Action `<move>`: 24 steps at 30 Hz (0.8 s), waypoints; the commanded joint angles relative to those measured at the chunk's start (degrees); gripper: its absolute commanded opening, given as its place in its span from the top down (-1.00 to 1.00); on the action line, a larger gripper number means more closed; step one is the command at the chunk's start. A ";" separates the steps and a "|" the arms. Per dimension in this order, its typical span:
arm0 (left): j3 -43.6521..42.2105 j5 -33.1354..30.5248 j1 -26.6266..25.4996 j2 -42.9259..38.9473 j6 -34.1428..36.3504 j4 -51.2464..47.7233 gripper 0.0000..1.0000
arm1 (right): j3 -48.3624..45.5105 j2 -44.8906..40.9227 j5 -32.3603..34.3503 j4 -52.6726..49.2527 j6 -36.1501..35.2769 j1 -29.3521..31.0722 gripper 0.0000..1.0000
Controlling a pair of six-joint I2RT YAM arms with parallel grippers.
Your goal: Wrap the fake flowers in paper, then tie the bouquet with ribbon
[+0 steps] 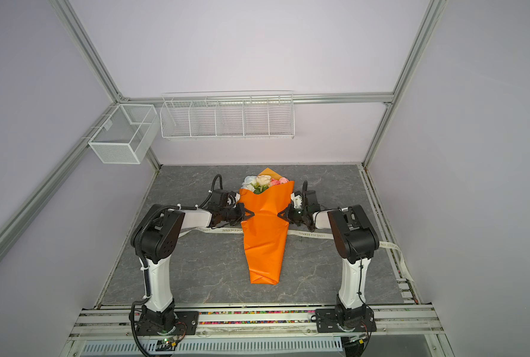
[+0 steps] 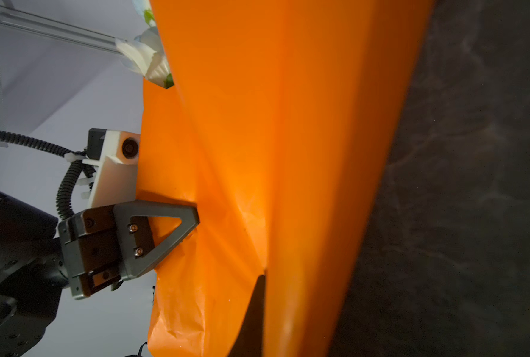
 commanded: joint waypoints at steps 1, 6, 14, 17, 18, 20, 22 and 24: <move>-2.28 -1.74 0.98 -5.21 -0.13 -0.93 1.00 | -2.01 -5.55 0.75 -2.79 -1.18 0.16 0.86; -6.13 -2.66 0.98 -7.82 0.35 -0.90 1.00 | -4.43 -7.99 1.80 -2.91 -0.81 1.01 0.86; -7.69 -1.96 0.91 -4.12 -0.80 3.19 1.00 | -6.36 -4.58 3.35 -0.29 -0.62 1.31 0.86; -6.62 -1.96 0.95 -2.61 -0.84 3.77 1.00 | -5.47 -2.14 2.90 -0.73 -1.18 1.15 0.85; -6.31 -2.31 0.97 -2.37 -0.54 3.37 1.00 | -3.38 -1.49 3.21 -1.92 -1.76 1.15 0.83; -6.42 -2.83 0.90 -2.49 -0.37 3.18 1.00 | -2.85 -1.03 3.34 -3.48 -2.66 0.93 0.81; -6.62 -3.11 0.91 -3.51 -0.21 2.99 1.00 | -3.01 -1.66 3.58 -3.99 -3.12 0.75 0.81; -6.91 -3.58 0.90 -4.96 -0.14 2.91 1.00 | -2.70 -2.76 3.52 -4.95 -3.70 0.71 0.82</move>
